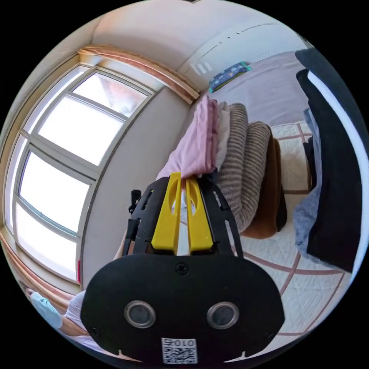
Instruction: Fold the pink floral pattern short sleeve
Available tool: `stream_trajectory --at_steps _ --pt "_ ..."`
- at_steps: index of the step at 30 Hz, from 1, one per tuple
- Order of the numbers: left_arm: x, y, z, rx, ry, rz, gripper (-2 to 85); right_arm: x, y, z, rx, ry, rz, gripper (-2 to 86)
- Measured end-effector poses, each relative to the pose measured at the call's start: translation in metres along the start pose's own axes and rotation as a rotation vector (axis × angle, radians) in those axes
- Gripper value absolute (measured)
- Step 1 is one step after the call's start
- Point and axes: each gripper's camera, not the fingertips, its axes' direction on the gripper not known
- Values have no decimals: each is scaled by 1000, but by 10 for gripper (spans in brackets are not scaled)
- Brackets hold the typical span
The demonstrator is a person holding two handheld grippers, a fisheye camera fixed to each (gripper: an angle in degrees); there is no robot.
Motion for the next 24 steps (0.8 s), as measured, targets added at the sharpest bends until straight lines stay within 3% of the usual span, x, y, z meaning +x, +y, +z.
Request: stream_trajectory --at_steps 6,11,14,18,21,24 --pt "31 3 -1 -39 -90 101 19 -18 27 -2 -14 23 -34 38" --pt "77 44 -30 68 -203 178 28 -61 80 -10 -52 121 -116 31" --pt "128 119 -54 115 -262 343 26 -95 173 -27 -42 236 -302 27" --pt "197 260 -43 -32 -484 604 12 -114 324 -33 11 439 -443 26" --pt "216 347 -34 -69 -610 623 5 -117 431 -31 129 461 -445 26" --pt "237 415 -44 34 -638 609 5 -133 502 -25 111 489 -546 26"
